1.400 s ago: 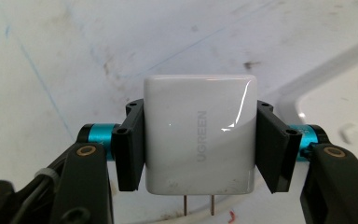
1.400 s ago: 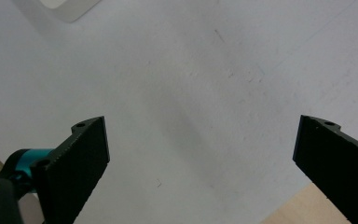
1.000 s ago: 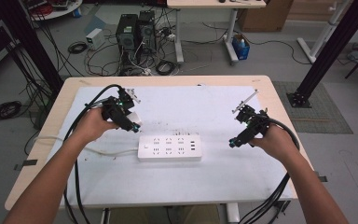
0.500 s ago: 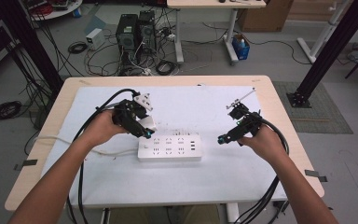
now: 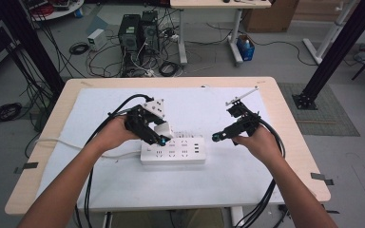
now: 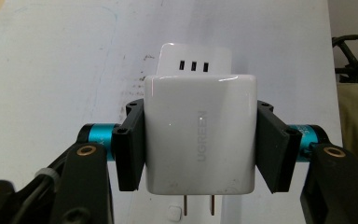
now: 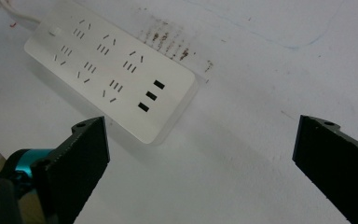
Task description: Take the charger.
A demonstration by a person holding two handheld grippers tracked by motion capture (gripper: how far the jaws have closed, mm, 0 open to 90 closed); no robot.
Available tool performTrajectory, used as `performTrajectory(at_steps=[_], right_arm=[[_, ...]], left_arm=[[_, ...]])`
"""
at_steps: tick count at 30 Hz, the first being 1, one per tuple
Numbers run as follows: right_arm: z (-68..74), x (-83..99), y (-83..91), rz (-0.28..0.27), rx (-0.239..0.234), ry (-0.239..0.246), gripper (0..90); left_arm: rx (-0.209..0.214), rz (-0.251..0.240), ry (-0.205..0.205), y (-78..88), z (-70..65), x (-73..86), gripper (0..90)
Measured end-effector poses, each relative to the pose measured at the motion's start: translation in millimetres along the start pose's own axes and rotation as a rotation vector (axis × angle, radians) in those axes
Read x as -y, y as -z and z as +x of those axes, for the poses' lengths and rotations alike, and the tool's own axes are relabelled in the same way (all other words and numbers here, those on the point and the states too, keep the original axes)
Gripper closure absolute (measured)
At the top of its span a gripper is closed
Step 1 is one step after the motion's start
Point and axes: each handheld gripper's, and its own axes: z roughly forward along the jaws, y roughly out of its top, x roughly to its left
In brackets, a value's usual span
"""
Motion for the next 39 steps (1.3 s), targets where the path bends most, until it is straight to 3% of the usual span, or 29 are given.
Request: performTrajectory(at_steps=[6, 10, 16, 29, 34, 37, 39], right_arm=[[7.0, -5.3, -1.0, -0.015, -0.073, -0.086, 3.1], [8.4, -7.4, -4.0, -0.032, -0.208, -0.172, 3.2], [8.4, -7.7, -7.1, -0.067, -0.343, -0.279, 4.1], [19.0, -12.5, -21.2, -0.031, -0.456, -0.357, 4.8], [23.9, -15.3, -29.1, -0.015, -0.47, -0.38, 4.9], [25.8, -16.3, -33.1, -0.015, -0.483, -0.389, 6.7], [26.2, -16.6, -36.0, -0.01, -0.498, -0.407, 13.1]], left_arm=[[0.005, -0.02, -0.021, -7.8, -1.7, -5.6, 42.7], [0.011, -0.018, -0.029, -13.9, -3.5, -9.4, 42.7], [0.013, -0.015, -0.04, -21.6, -6.8, -14.3, 42.7], [0.01, -0.028, -0.069, -36.4, -13.5, -29.2, 42.6], [0.009, -0.03, -0.076, -39.6, -15.1, -32.7, 42.6], [0.008, -0.032, -0.081, -40.2, -15.5, -33.9, 42.6], [0.004, -0.037, -0.079, -40.9, -16.0, -34.2, 42.6]])
